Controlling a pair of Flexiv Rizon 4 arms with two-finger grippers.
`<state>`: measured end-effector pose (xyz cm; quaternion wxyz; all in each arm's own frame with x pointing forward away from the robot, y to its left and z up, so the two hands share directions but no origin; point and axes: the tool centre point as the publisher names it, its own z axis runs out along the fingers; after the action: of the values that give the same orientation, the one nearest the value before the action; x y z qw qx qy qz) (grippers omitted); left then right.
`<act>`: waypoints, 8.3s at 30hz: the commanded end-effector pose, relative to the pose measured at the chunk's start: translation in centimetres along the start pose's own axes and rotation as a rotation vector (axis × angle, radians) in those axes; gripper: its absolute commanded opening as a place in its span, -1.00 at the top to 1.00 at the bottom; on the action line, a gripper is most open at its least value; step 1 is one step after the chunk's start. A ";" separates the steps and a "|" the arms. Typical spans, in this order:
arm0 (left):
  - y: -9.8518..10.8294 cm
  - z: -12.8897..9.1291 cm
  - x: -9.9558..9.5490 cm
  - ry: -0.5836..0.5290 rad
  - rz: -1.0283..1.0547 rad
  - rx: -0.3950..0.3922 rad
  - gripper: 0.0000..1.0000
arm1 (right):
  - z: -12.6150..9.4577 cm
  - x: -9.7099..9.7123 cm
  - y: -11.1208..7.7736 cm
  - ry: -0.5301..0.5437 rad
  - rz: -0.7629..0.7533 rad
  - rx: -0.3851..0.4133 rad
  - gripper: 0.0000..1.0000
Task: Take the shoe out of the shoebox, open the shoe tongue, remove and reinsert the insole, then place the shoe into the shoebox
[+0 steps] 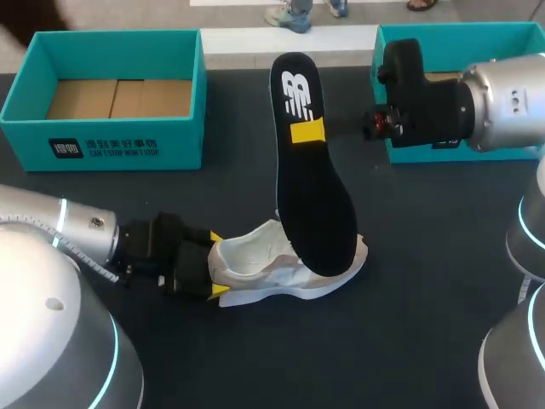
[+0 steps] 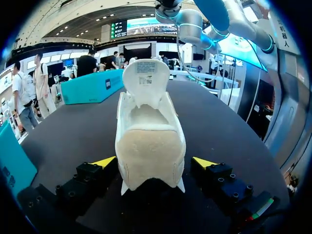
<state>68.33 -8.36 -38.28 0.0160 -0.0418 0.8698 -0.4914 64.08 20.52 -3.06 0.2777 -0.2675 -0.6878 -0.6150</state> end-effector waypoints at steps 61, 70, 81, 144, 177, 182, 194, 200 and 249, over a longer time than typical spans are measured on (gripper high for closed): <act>-5.7 -4.2 0.3 -0.086 -0.023 -0.867 -1.00 | 0.3 -0.1 0.0 -0.003 0.001 0.001 1.00; -5.6 -4.0 0.1 -0.101 -0.054 -0.866 -1.00 | 0.3 -0.1 0.0 -0.003 0.001 0.001 1.00; -5.6 -2.6 -0.9 -0.085 -0.051 -0.858 -1.00 | 0.3 -0.1 0.0 -0.003 0.001 0.001 1.00; -8.3 4.6 -3.0 1.131 0.779 -0.950 1.00 | 0.3 -0.1 0.0 -0.003 0.001 0.001 1.00; -10.0 6.6 -5.1 1.505 1.325 -1.186 1.00 | 0.3 -0.1 0.0 -0.003 0.001 0.001 1.00; -9.6 8.1 -5.1 1.505 1.334 -1.226 1.00 | 0.3 -0.1 0.0 -0.003 0.001 0.001 1.00; -7.8 9.2 -3.6 1.422 1.192 -1.238 1.00 | 0.3 -0.1 0.0 -0.003 0.001 0.001 1.00; -7.3 9.2 -3.8 1.374 1.134 -1.210 1.00 | 0.3 -0.1 0.0 -0.003 0.001 0.001 1.00; -8.5 7.6 -6.0 1.126 1.103 -0.925 -1.00 | 0.3 -0.1 0.0 -0.003 0.001 0.001 1.00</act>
<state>74.73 -20.65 -36.89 -0.2321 0.6197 0.7457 0.0774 64.00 20.47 -3.07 0.2772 -0.2680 -0.6879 -0.6149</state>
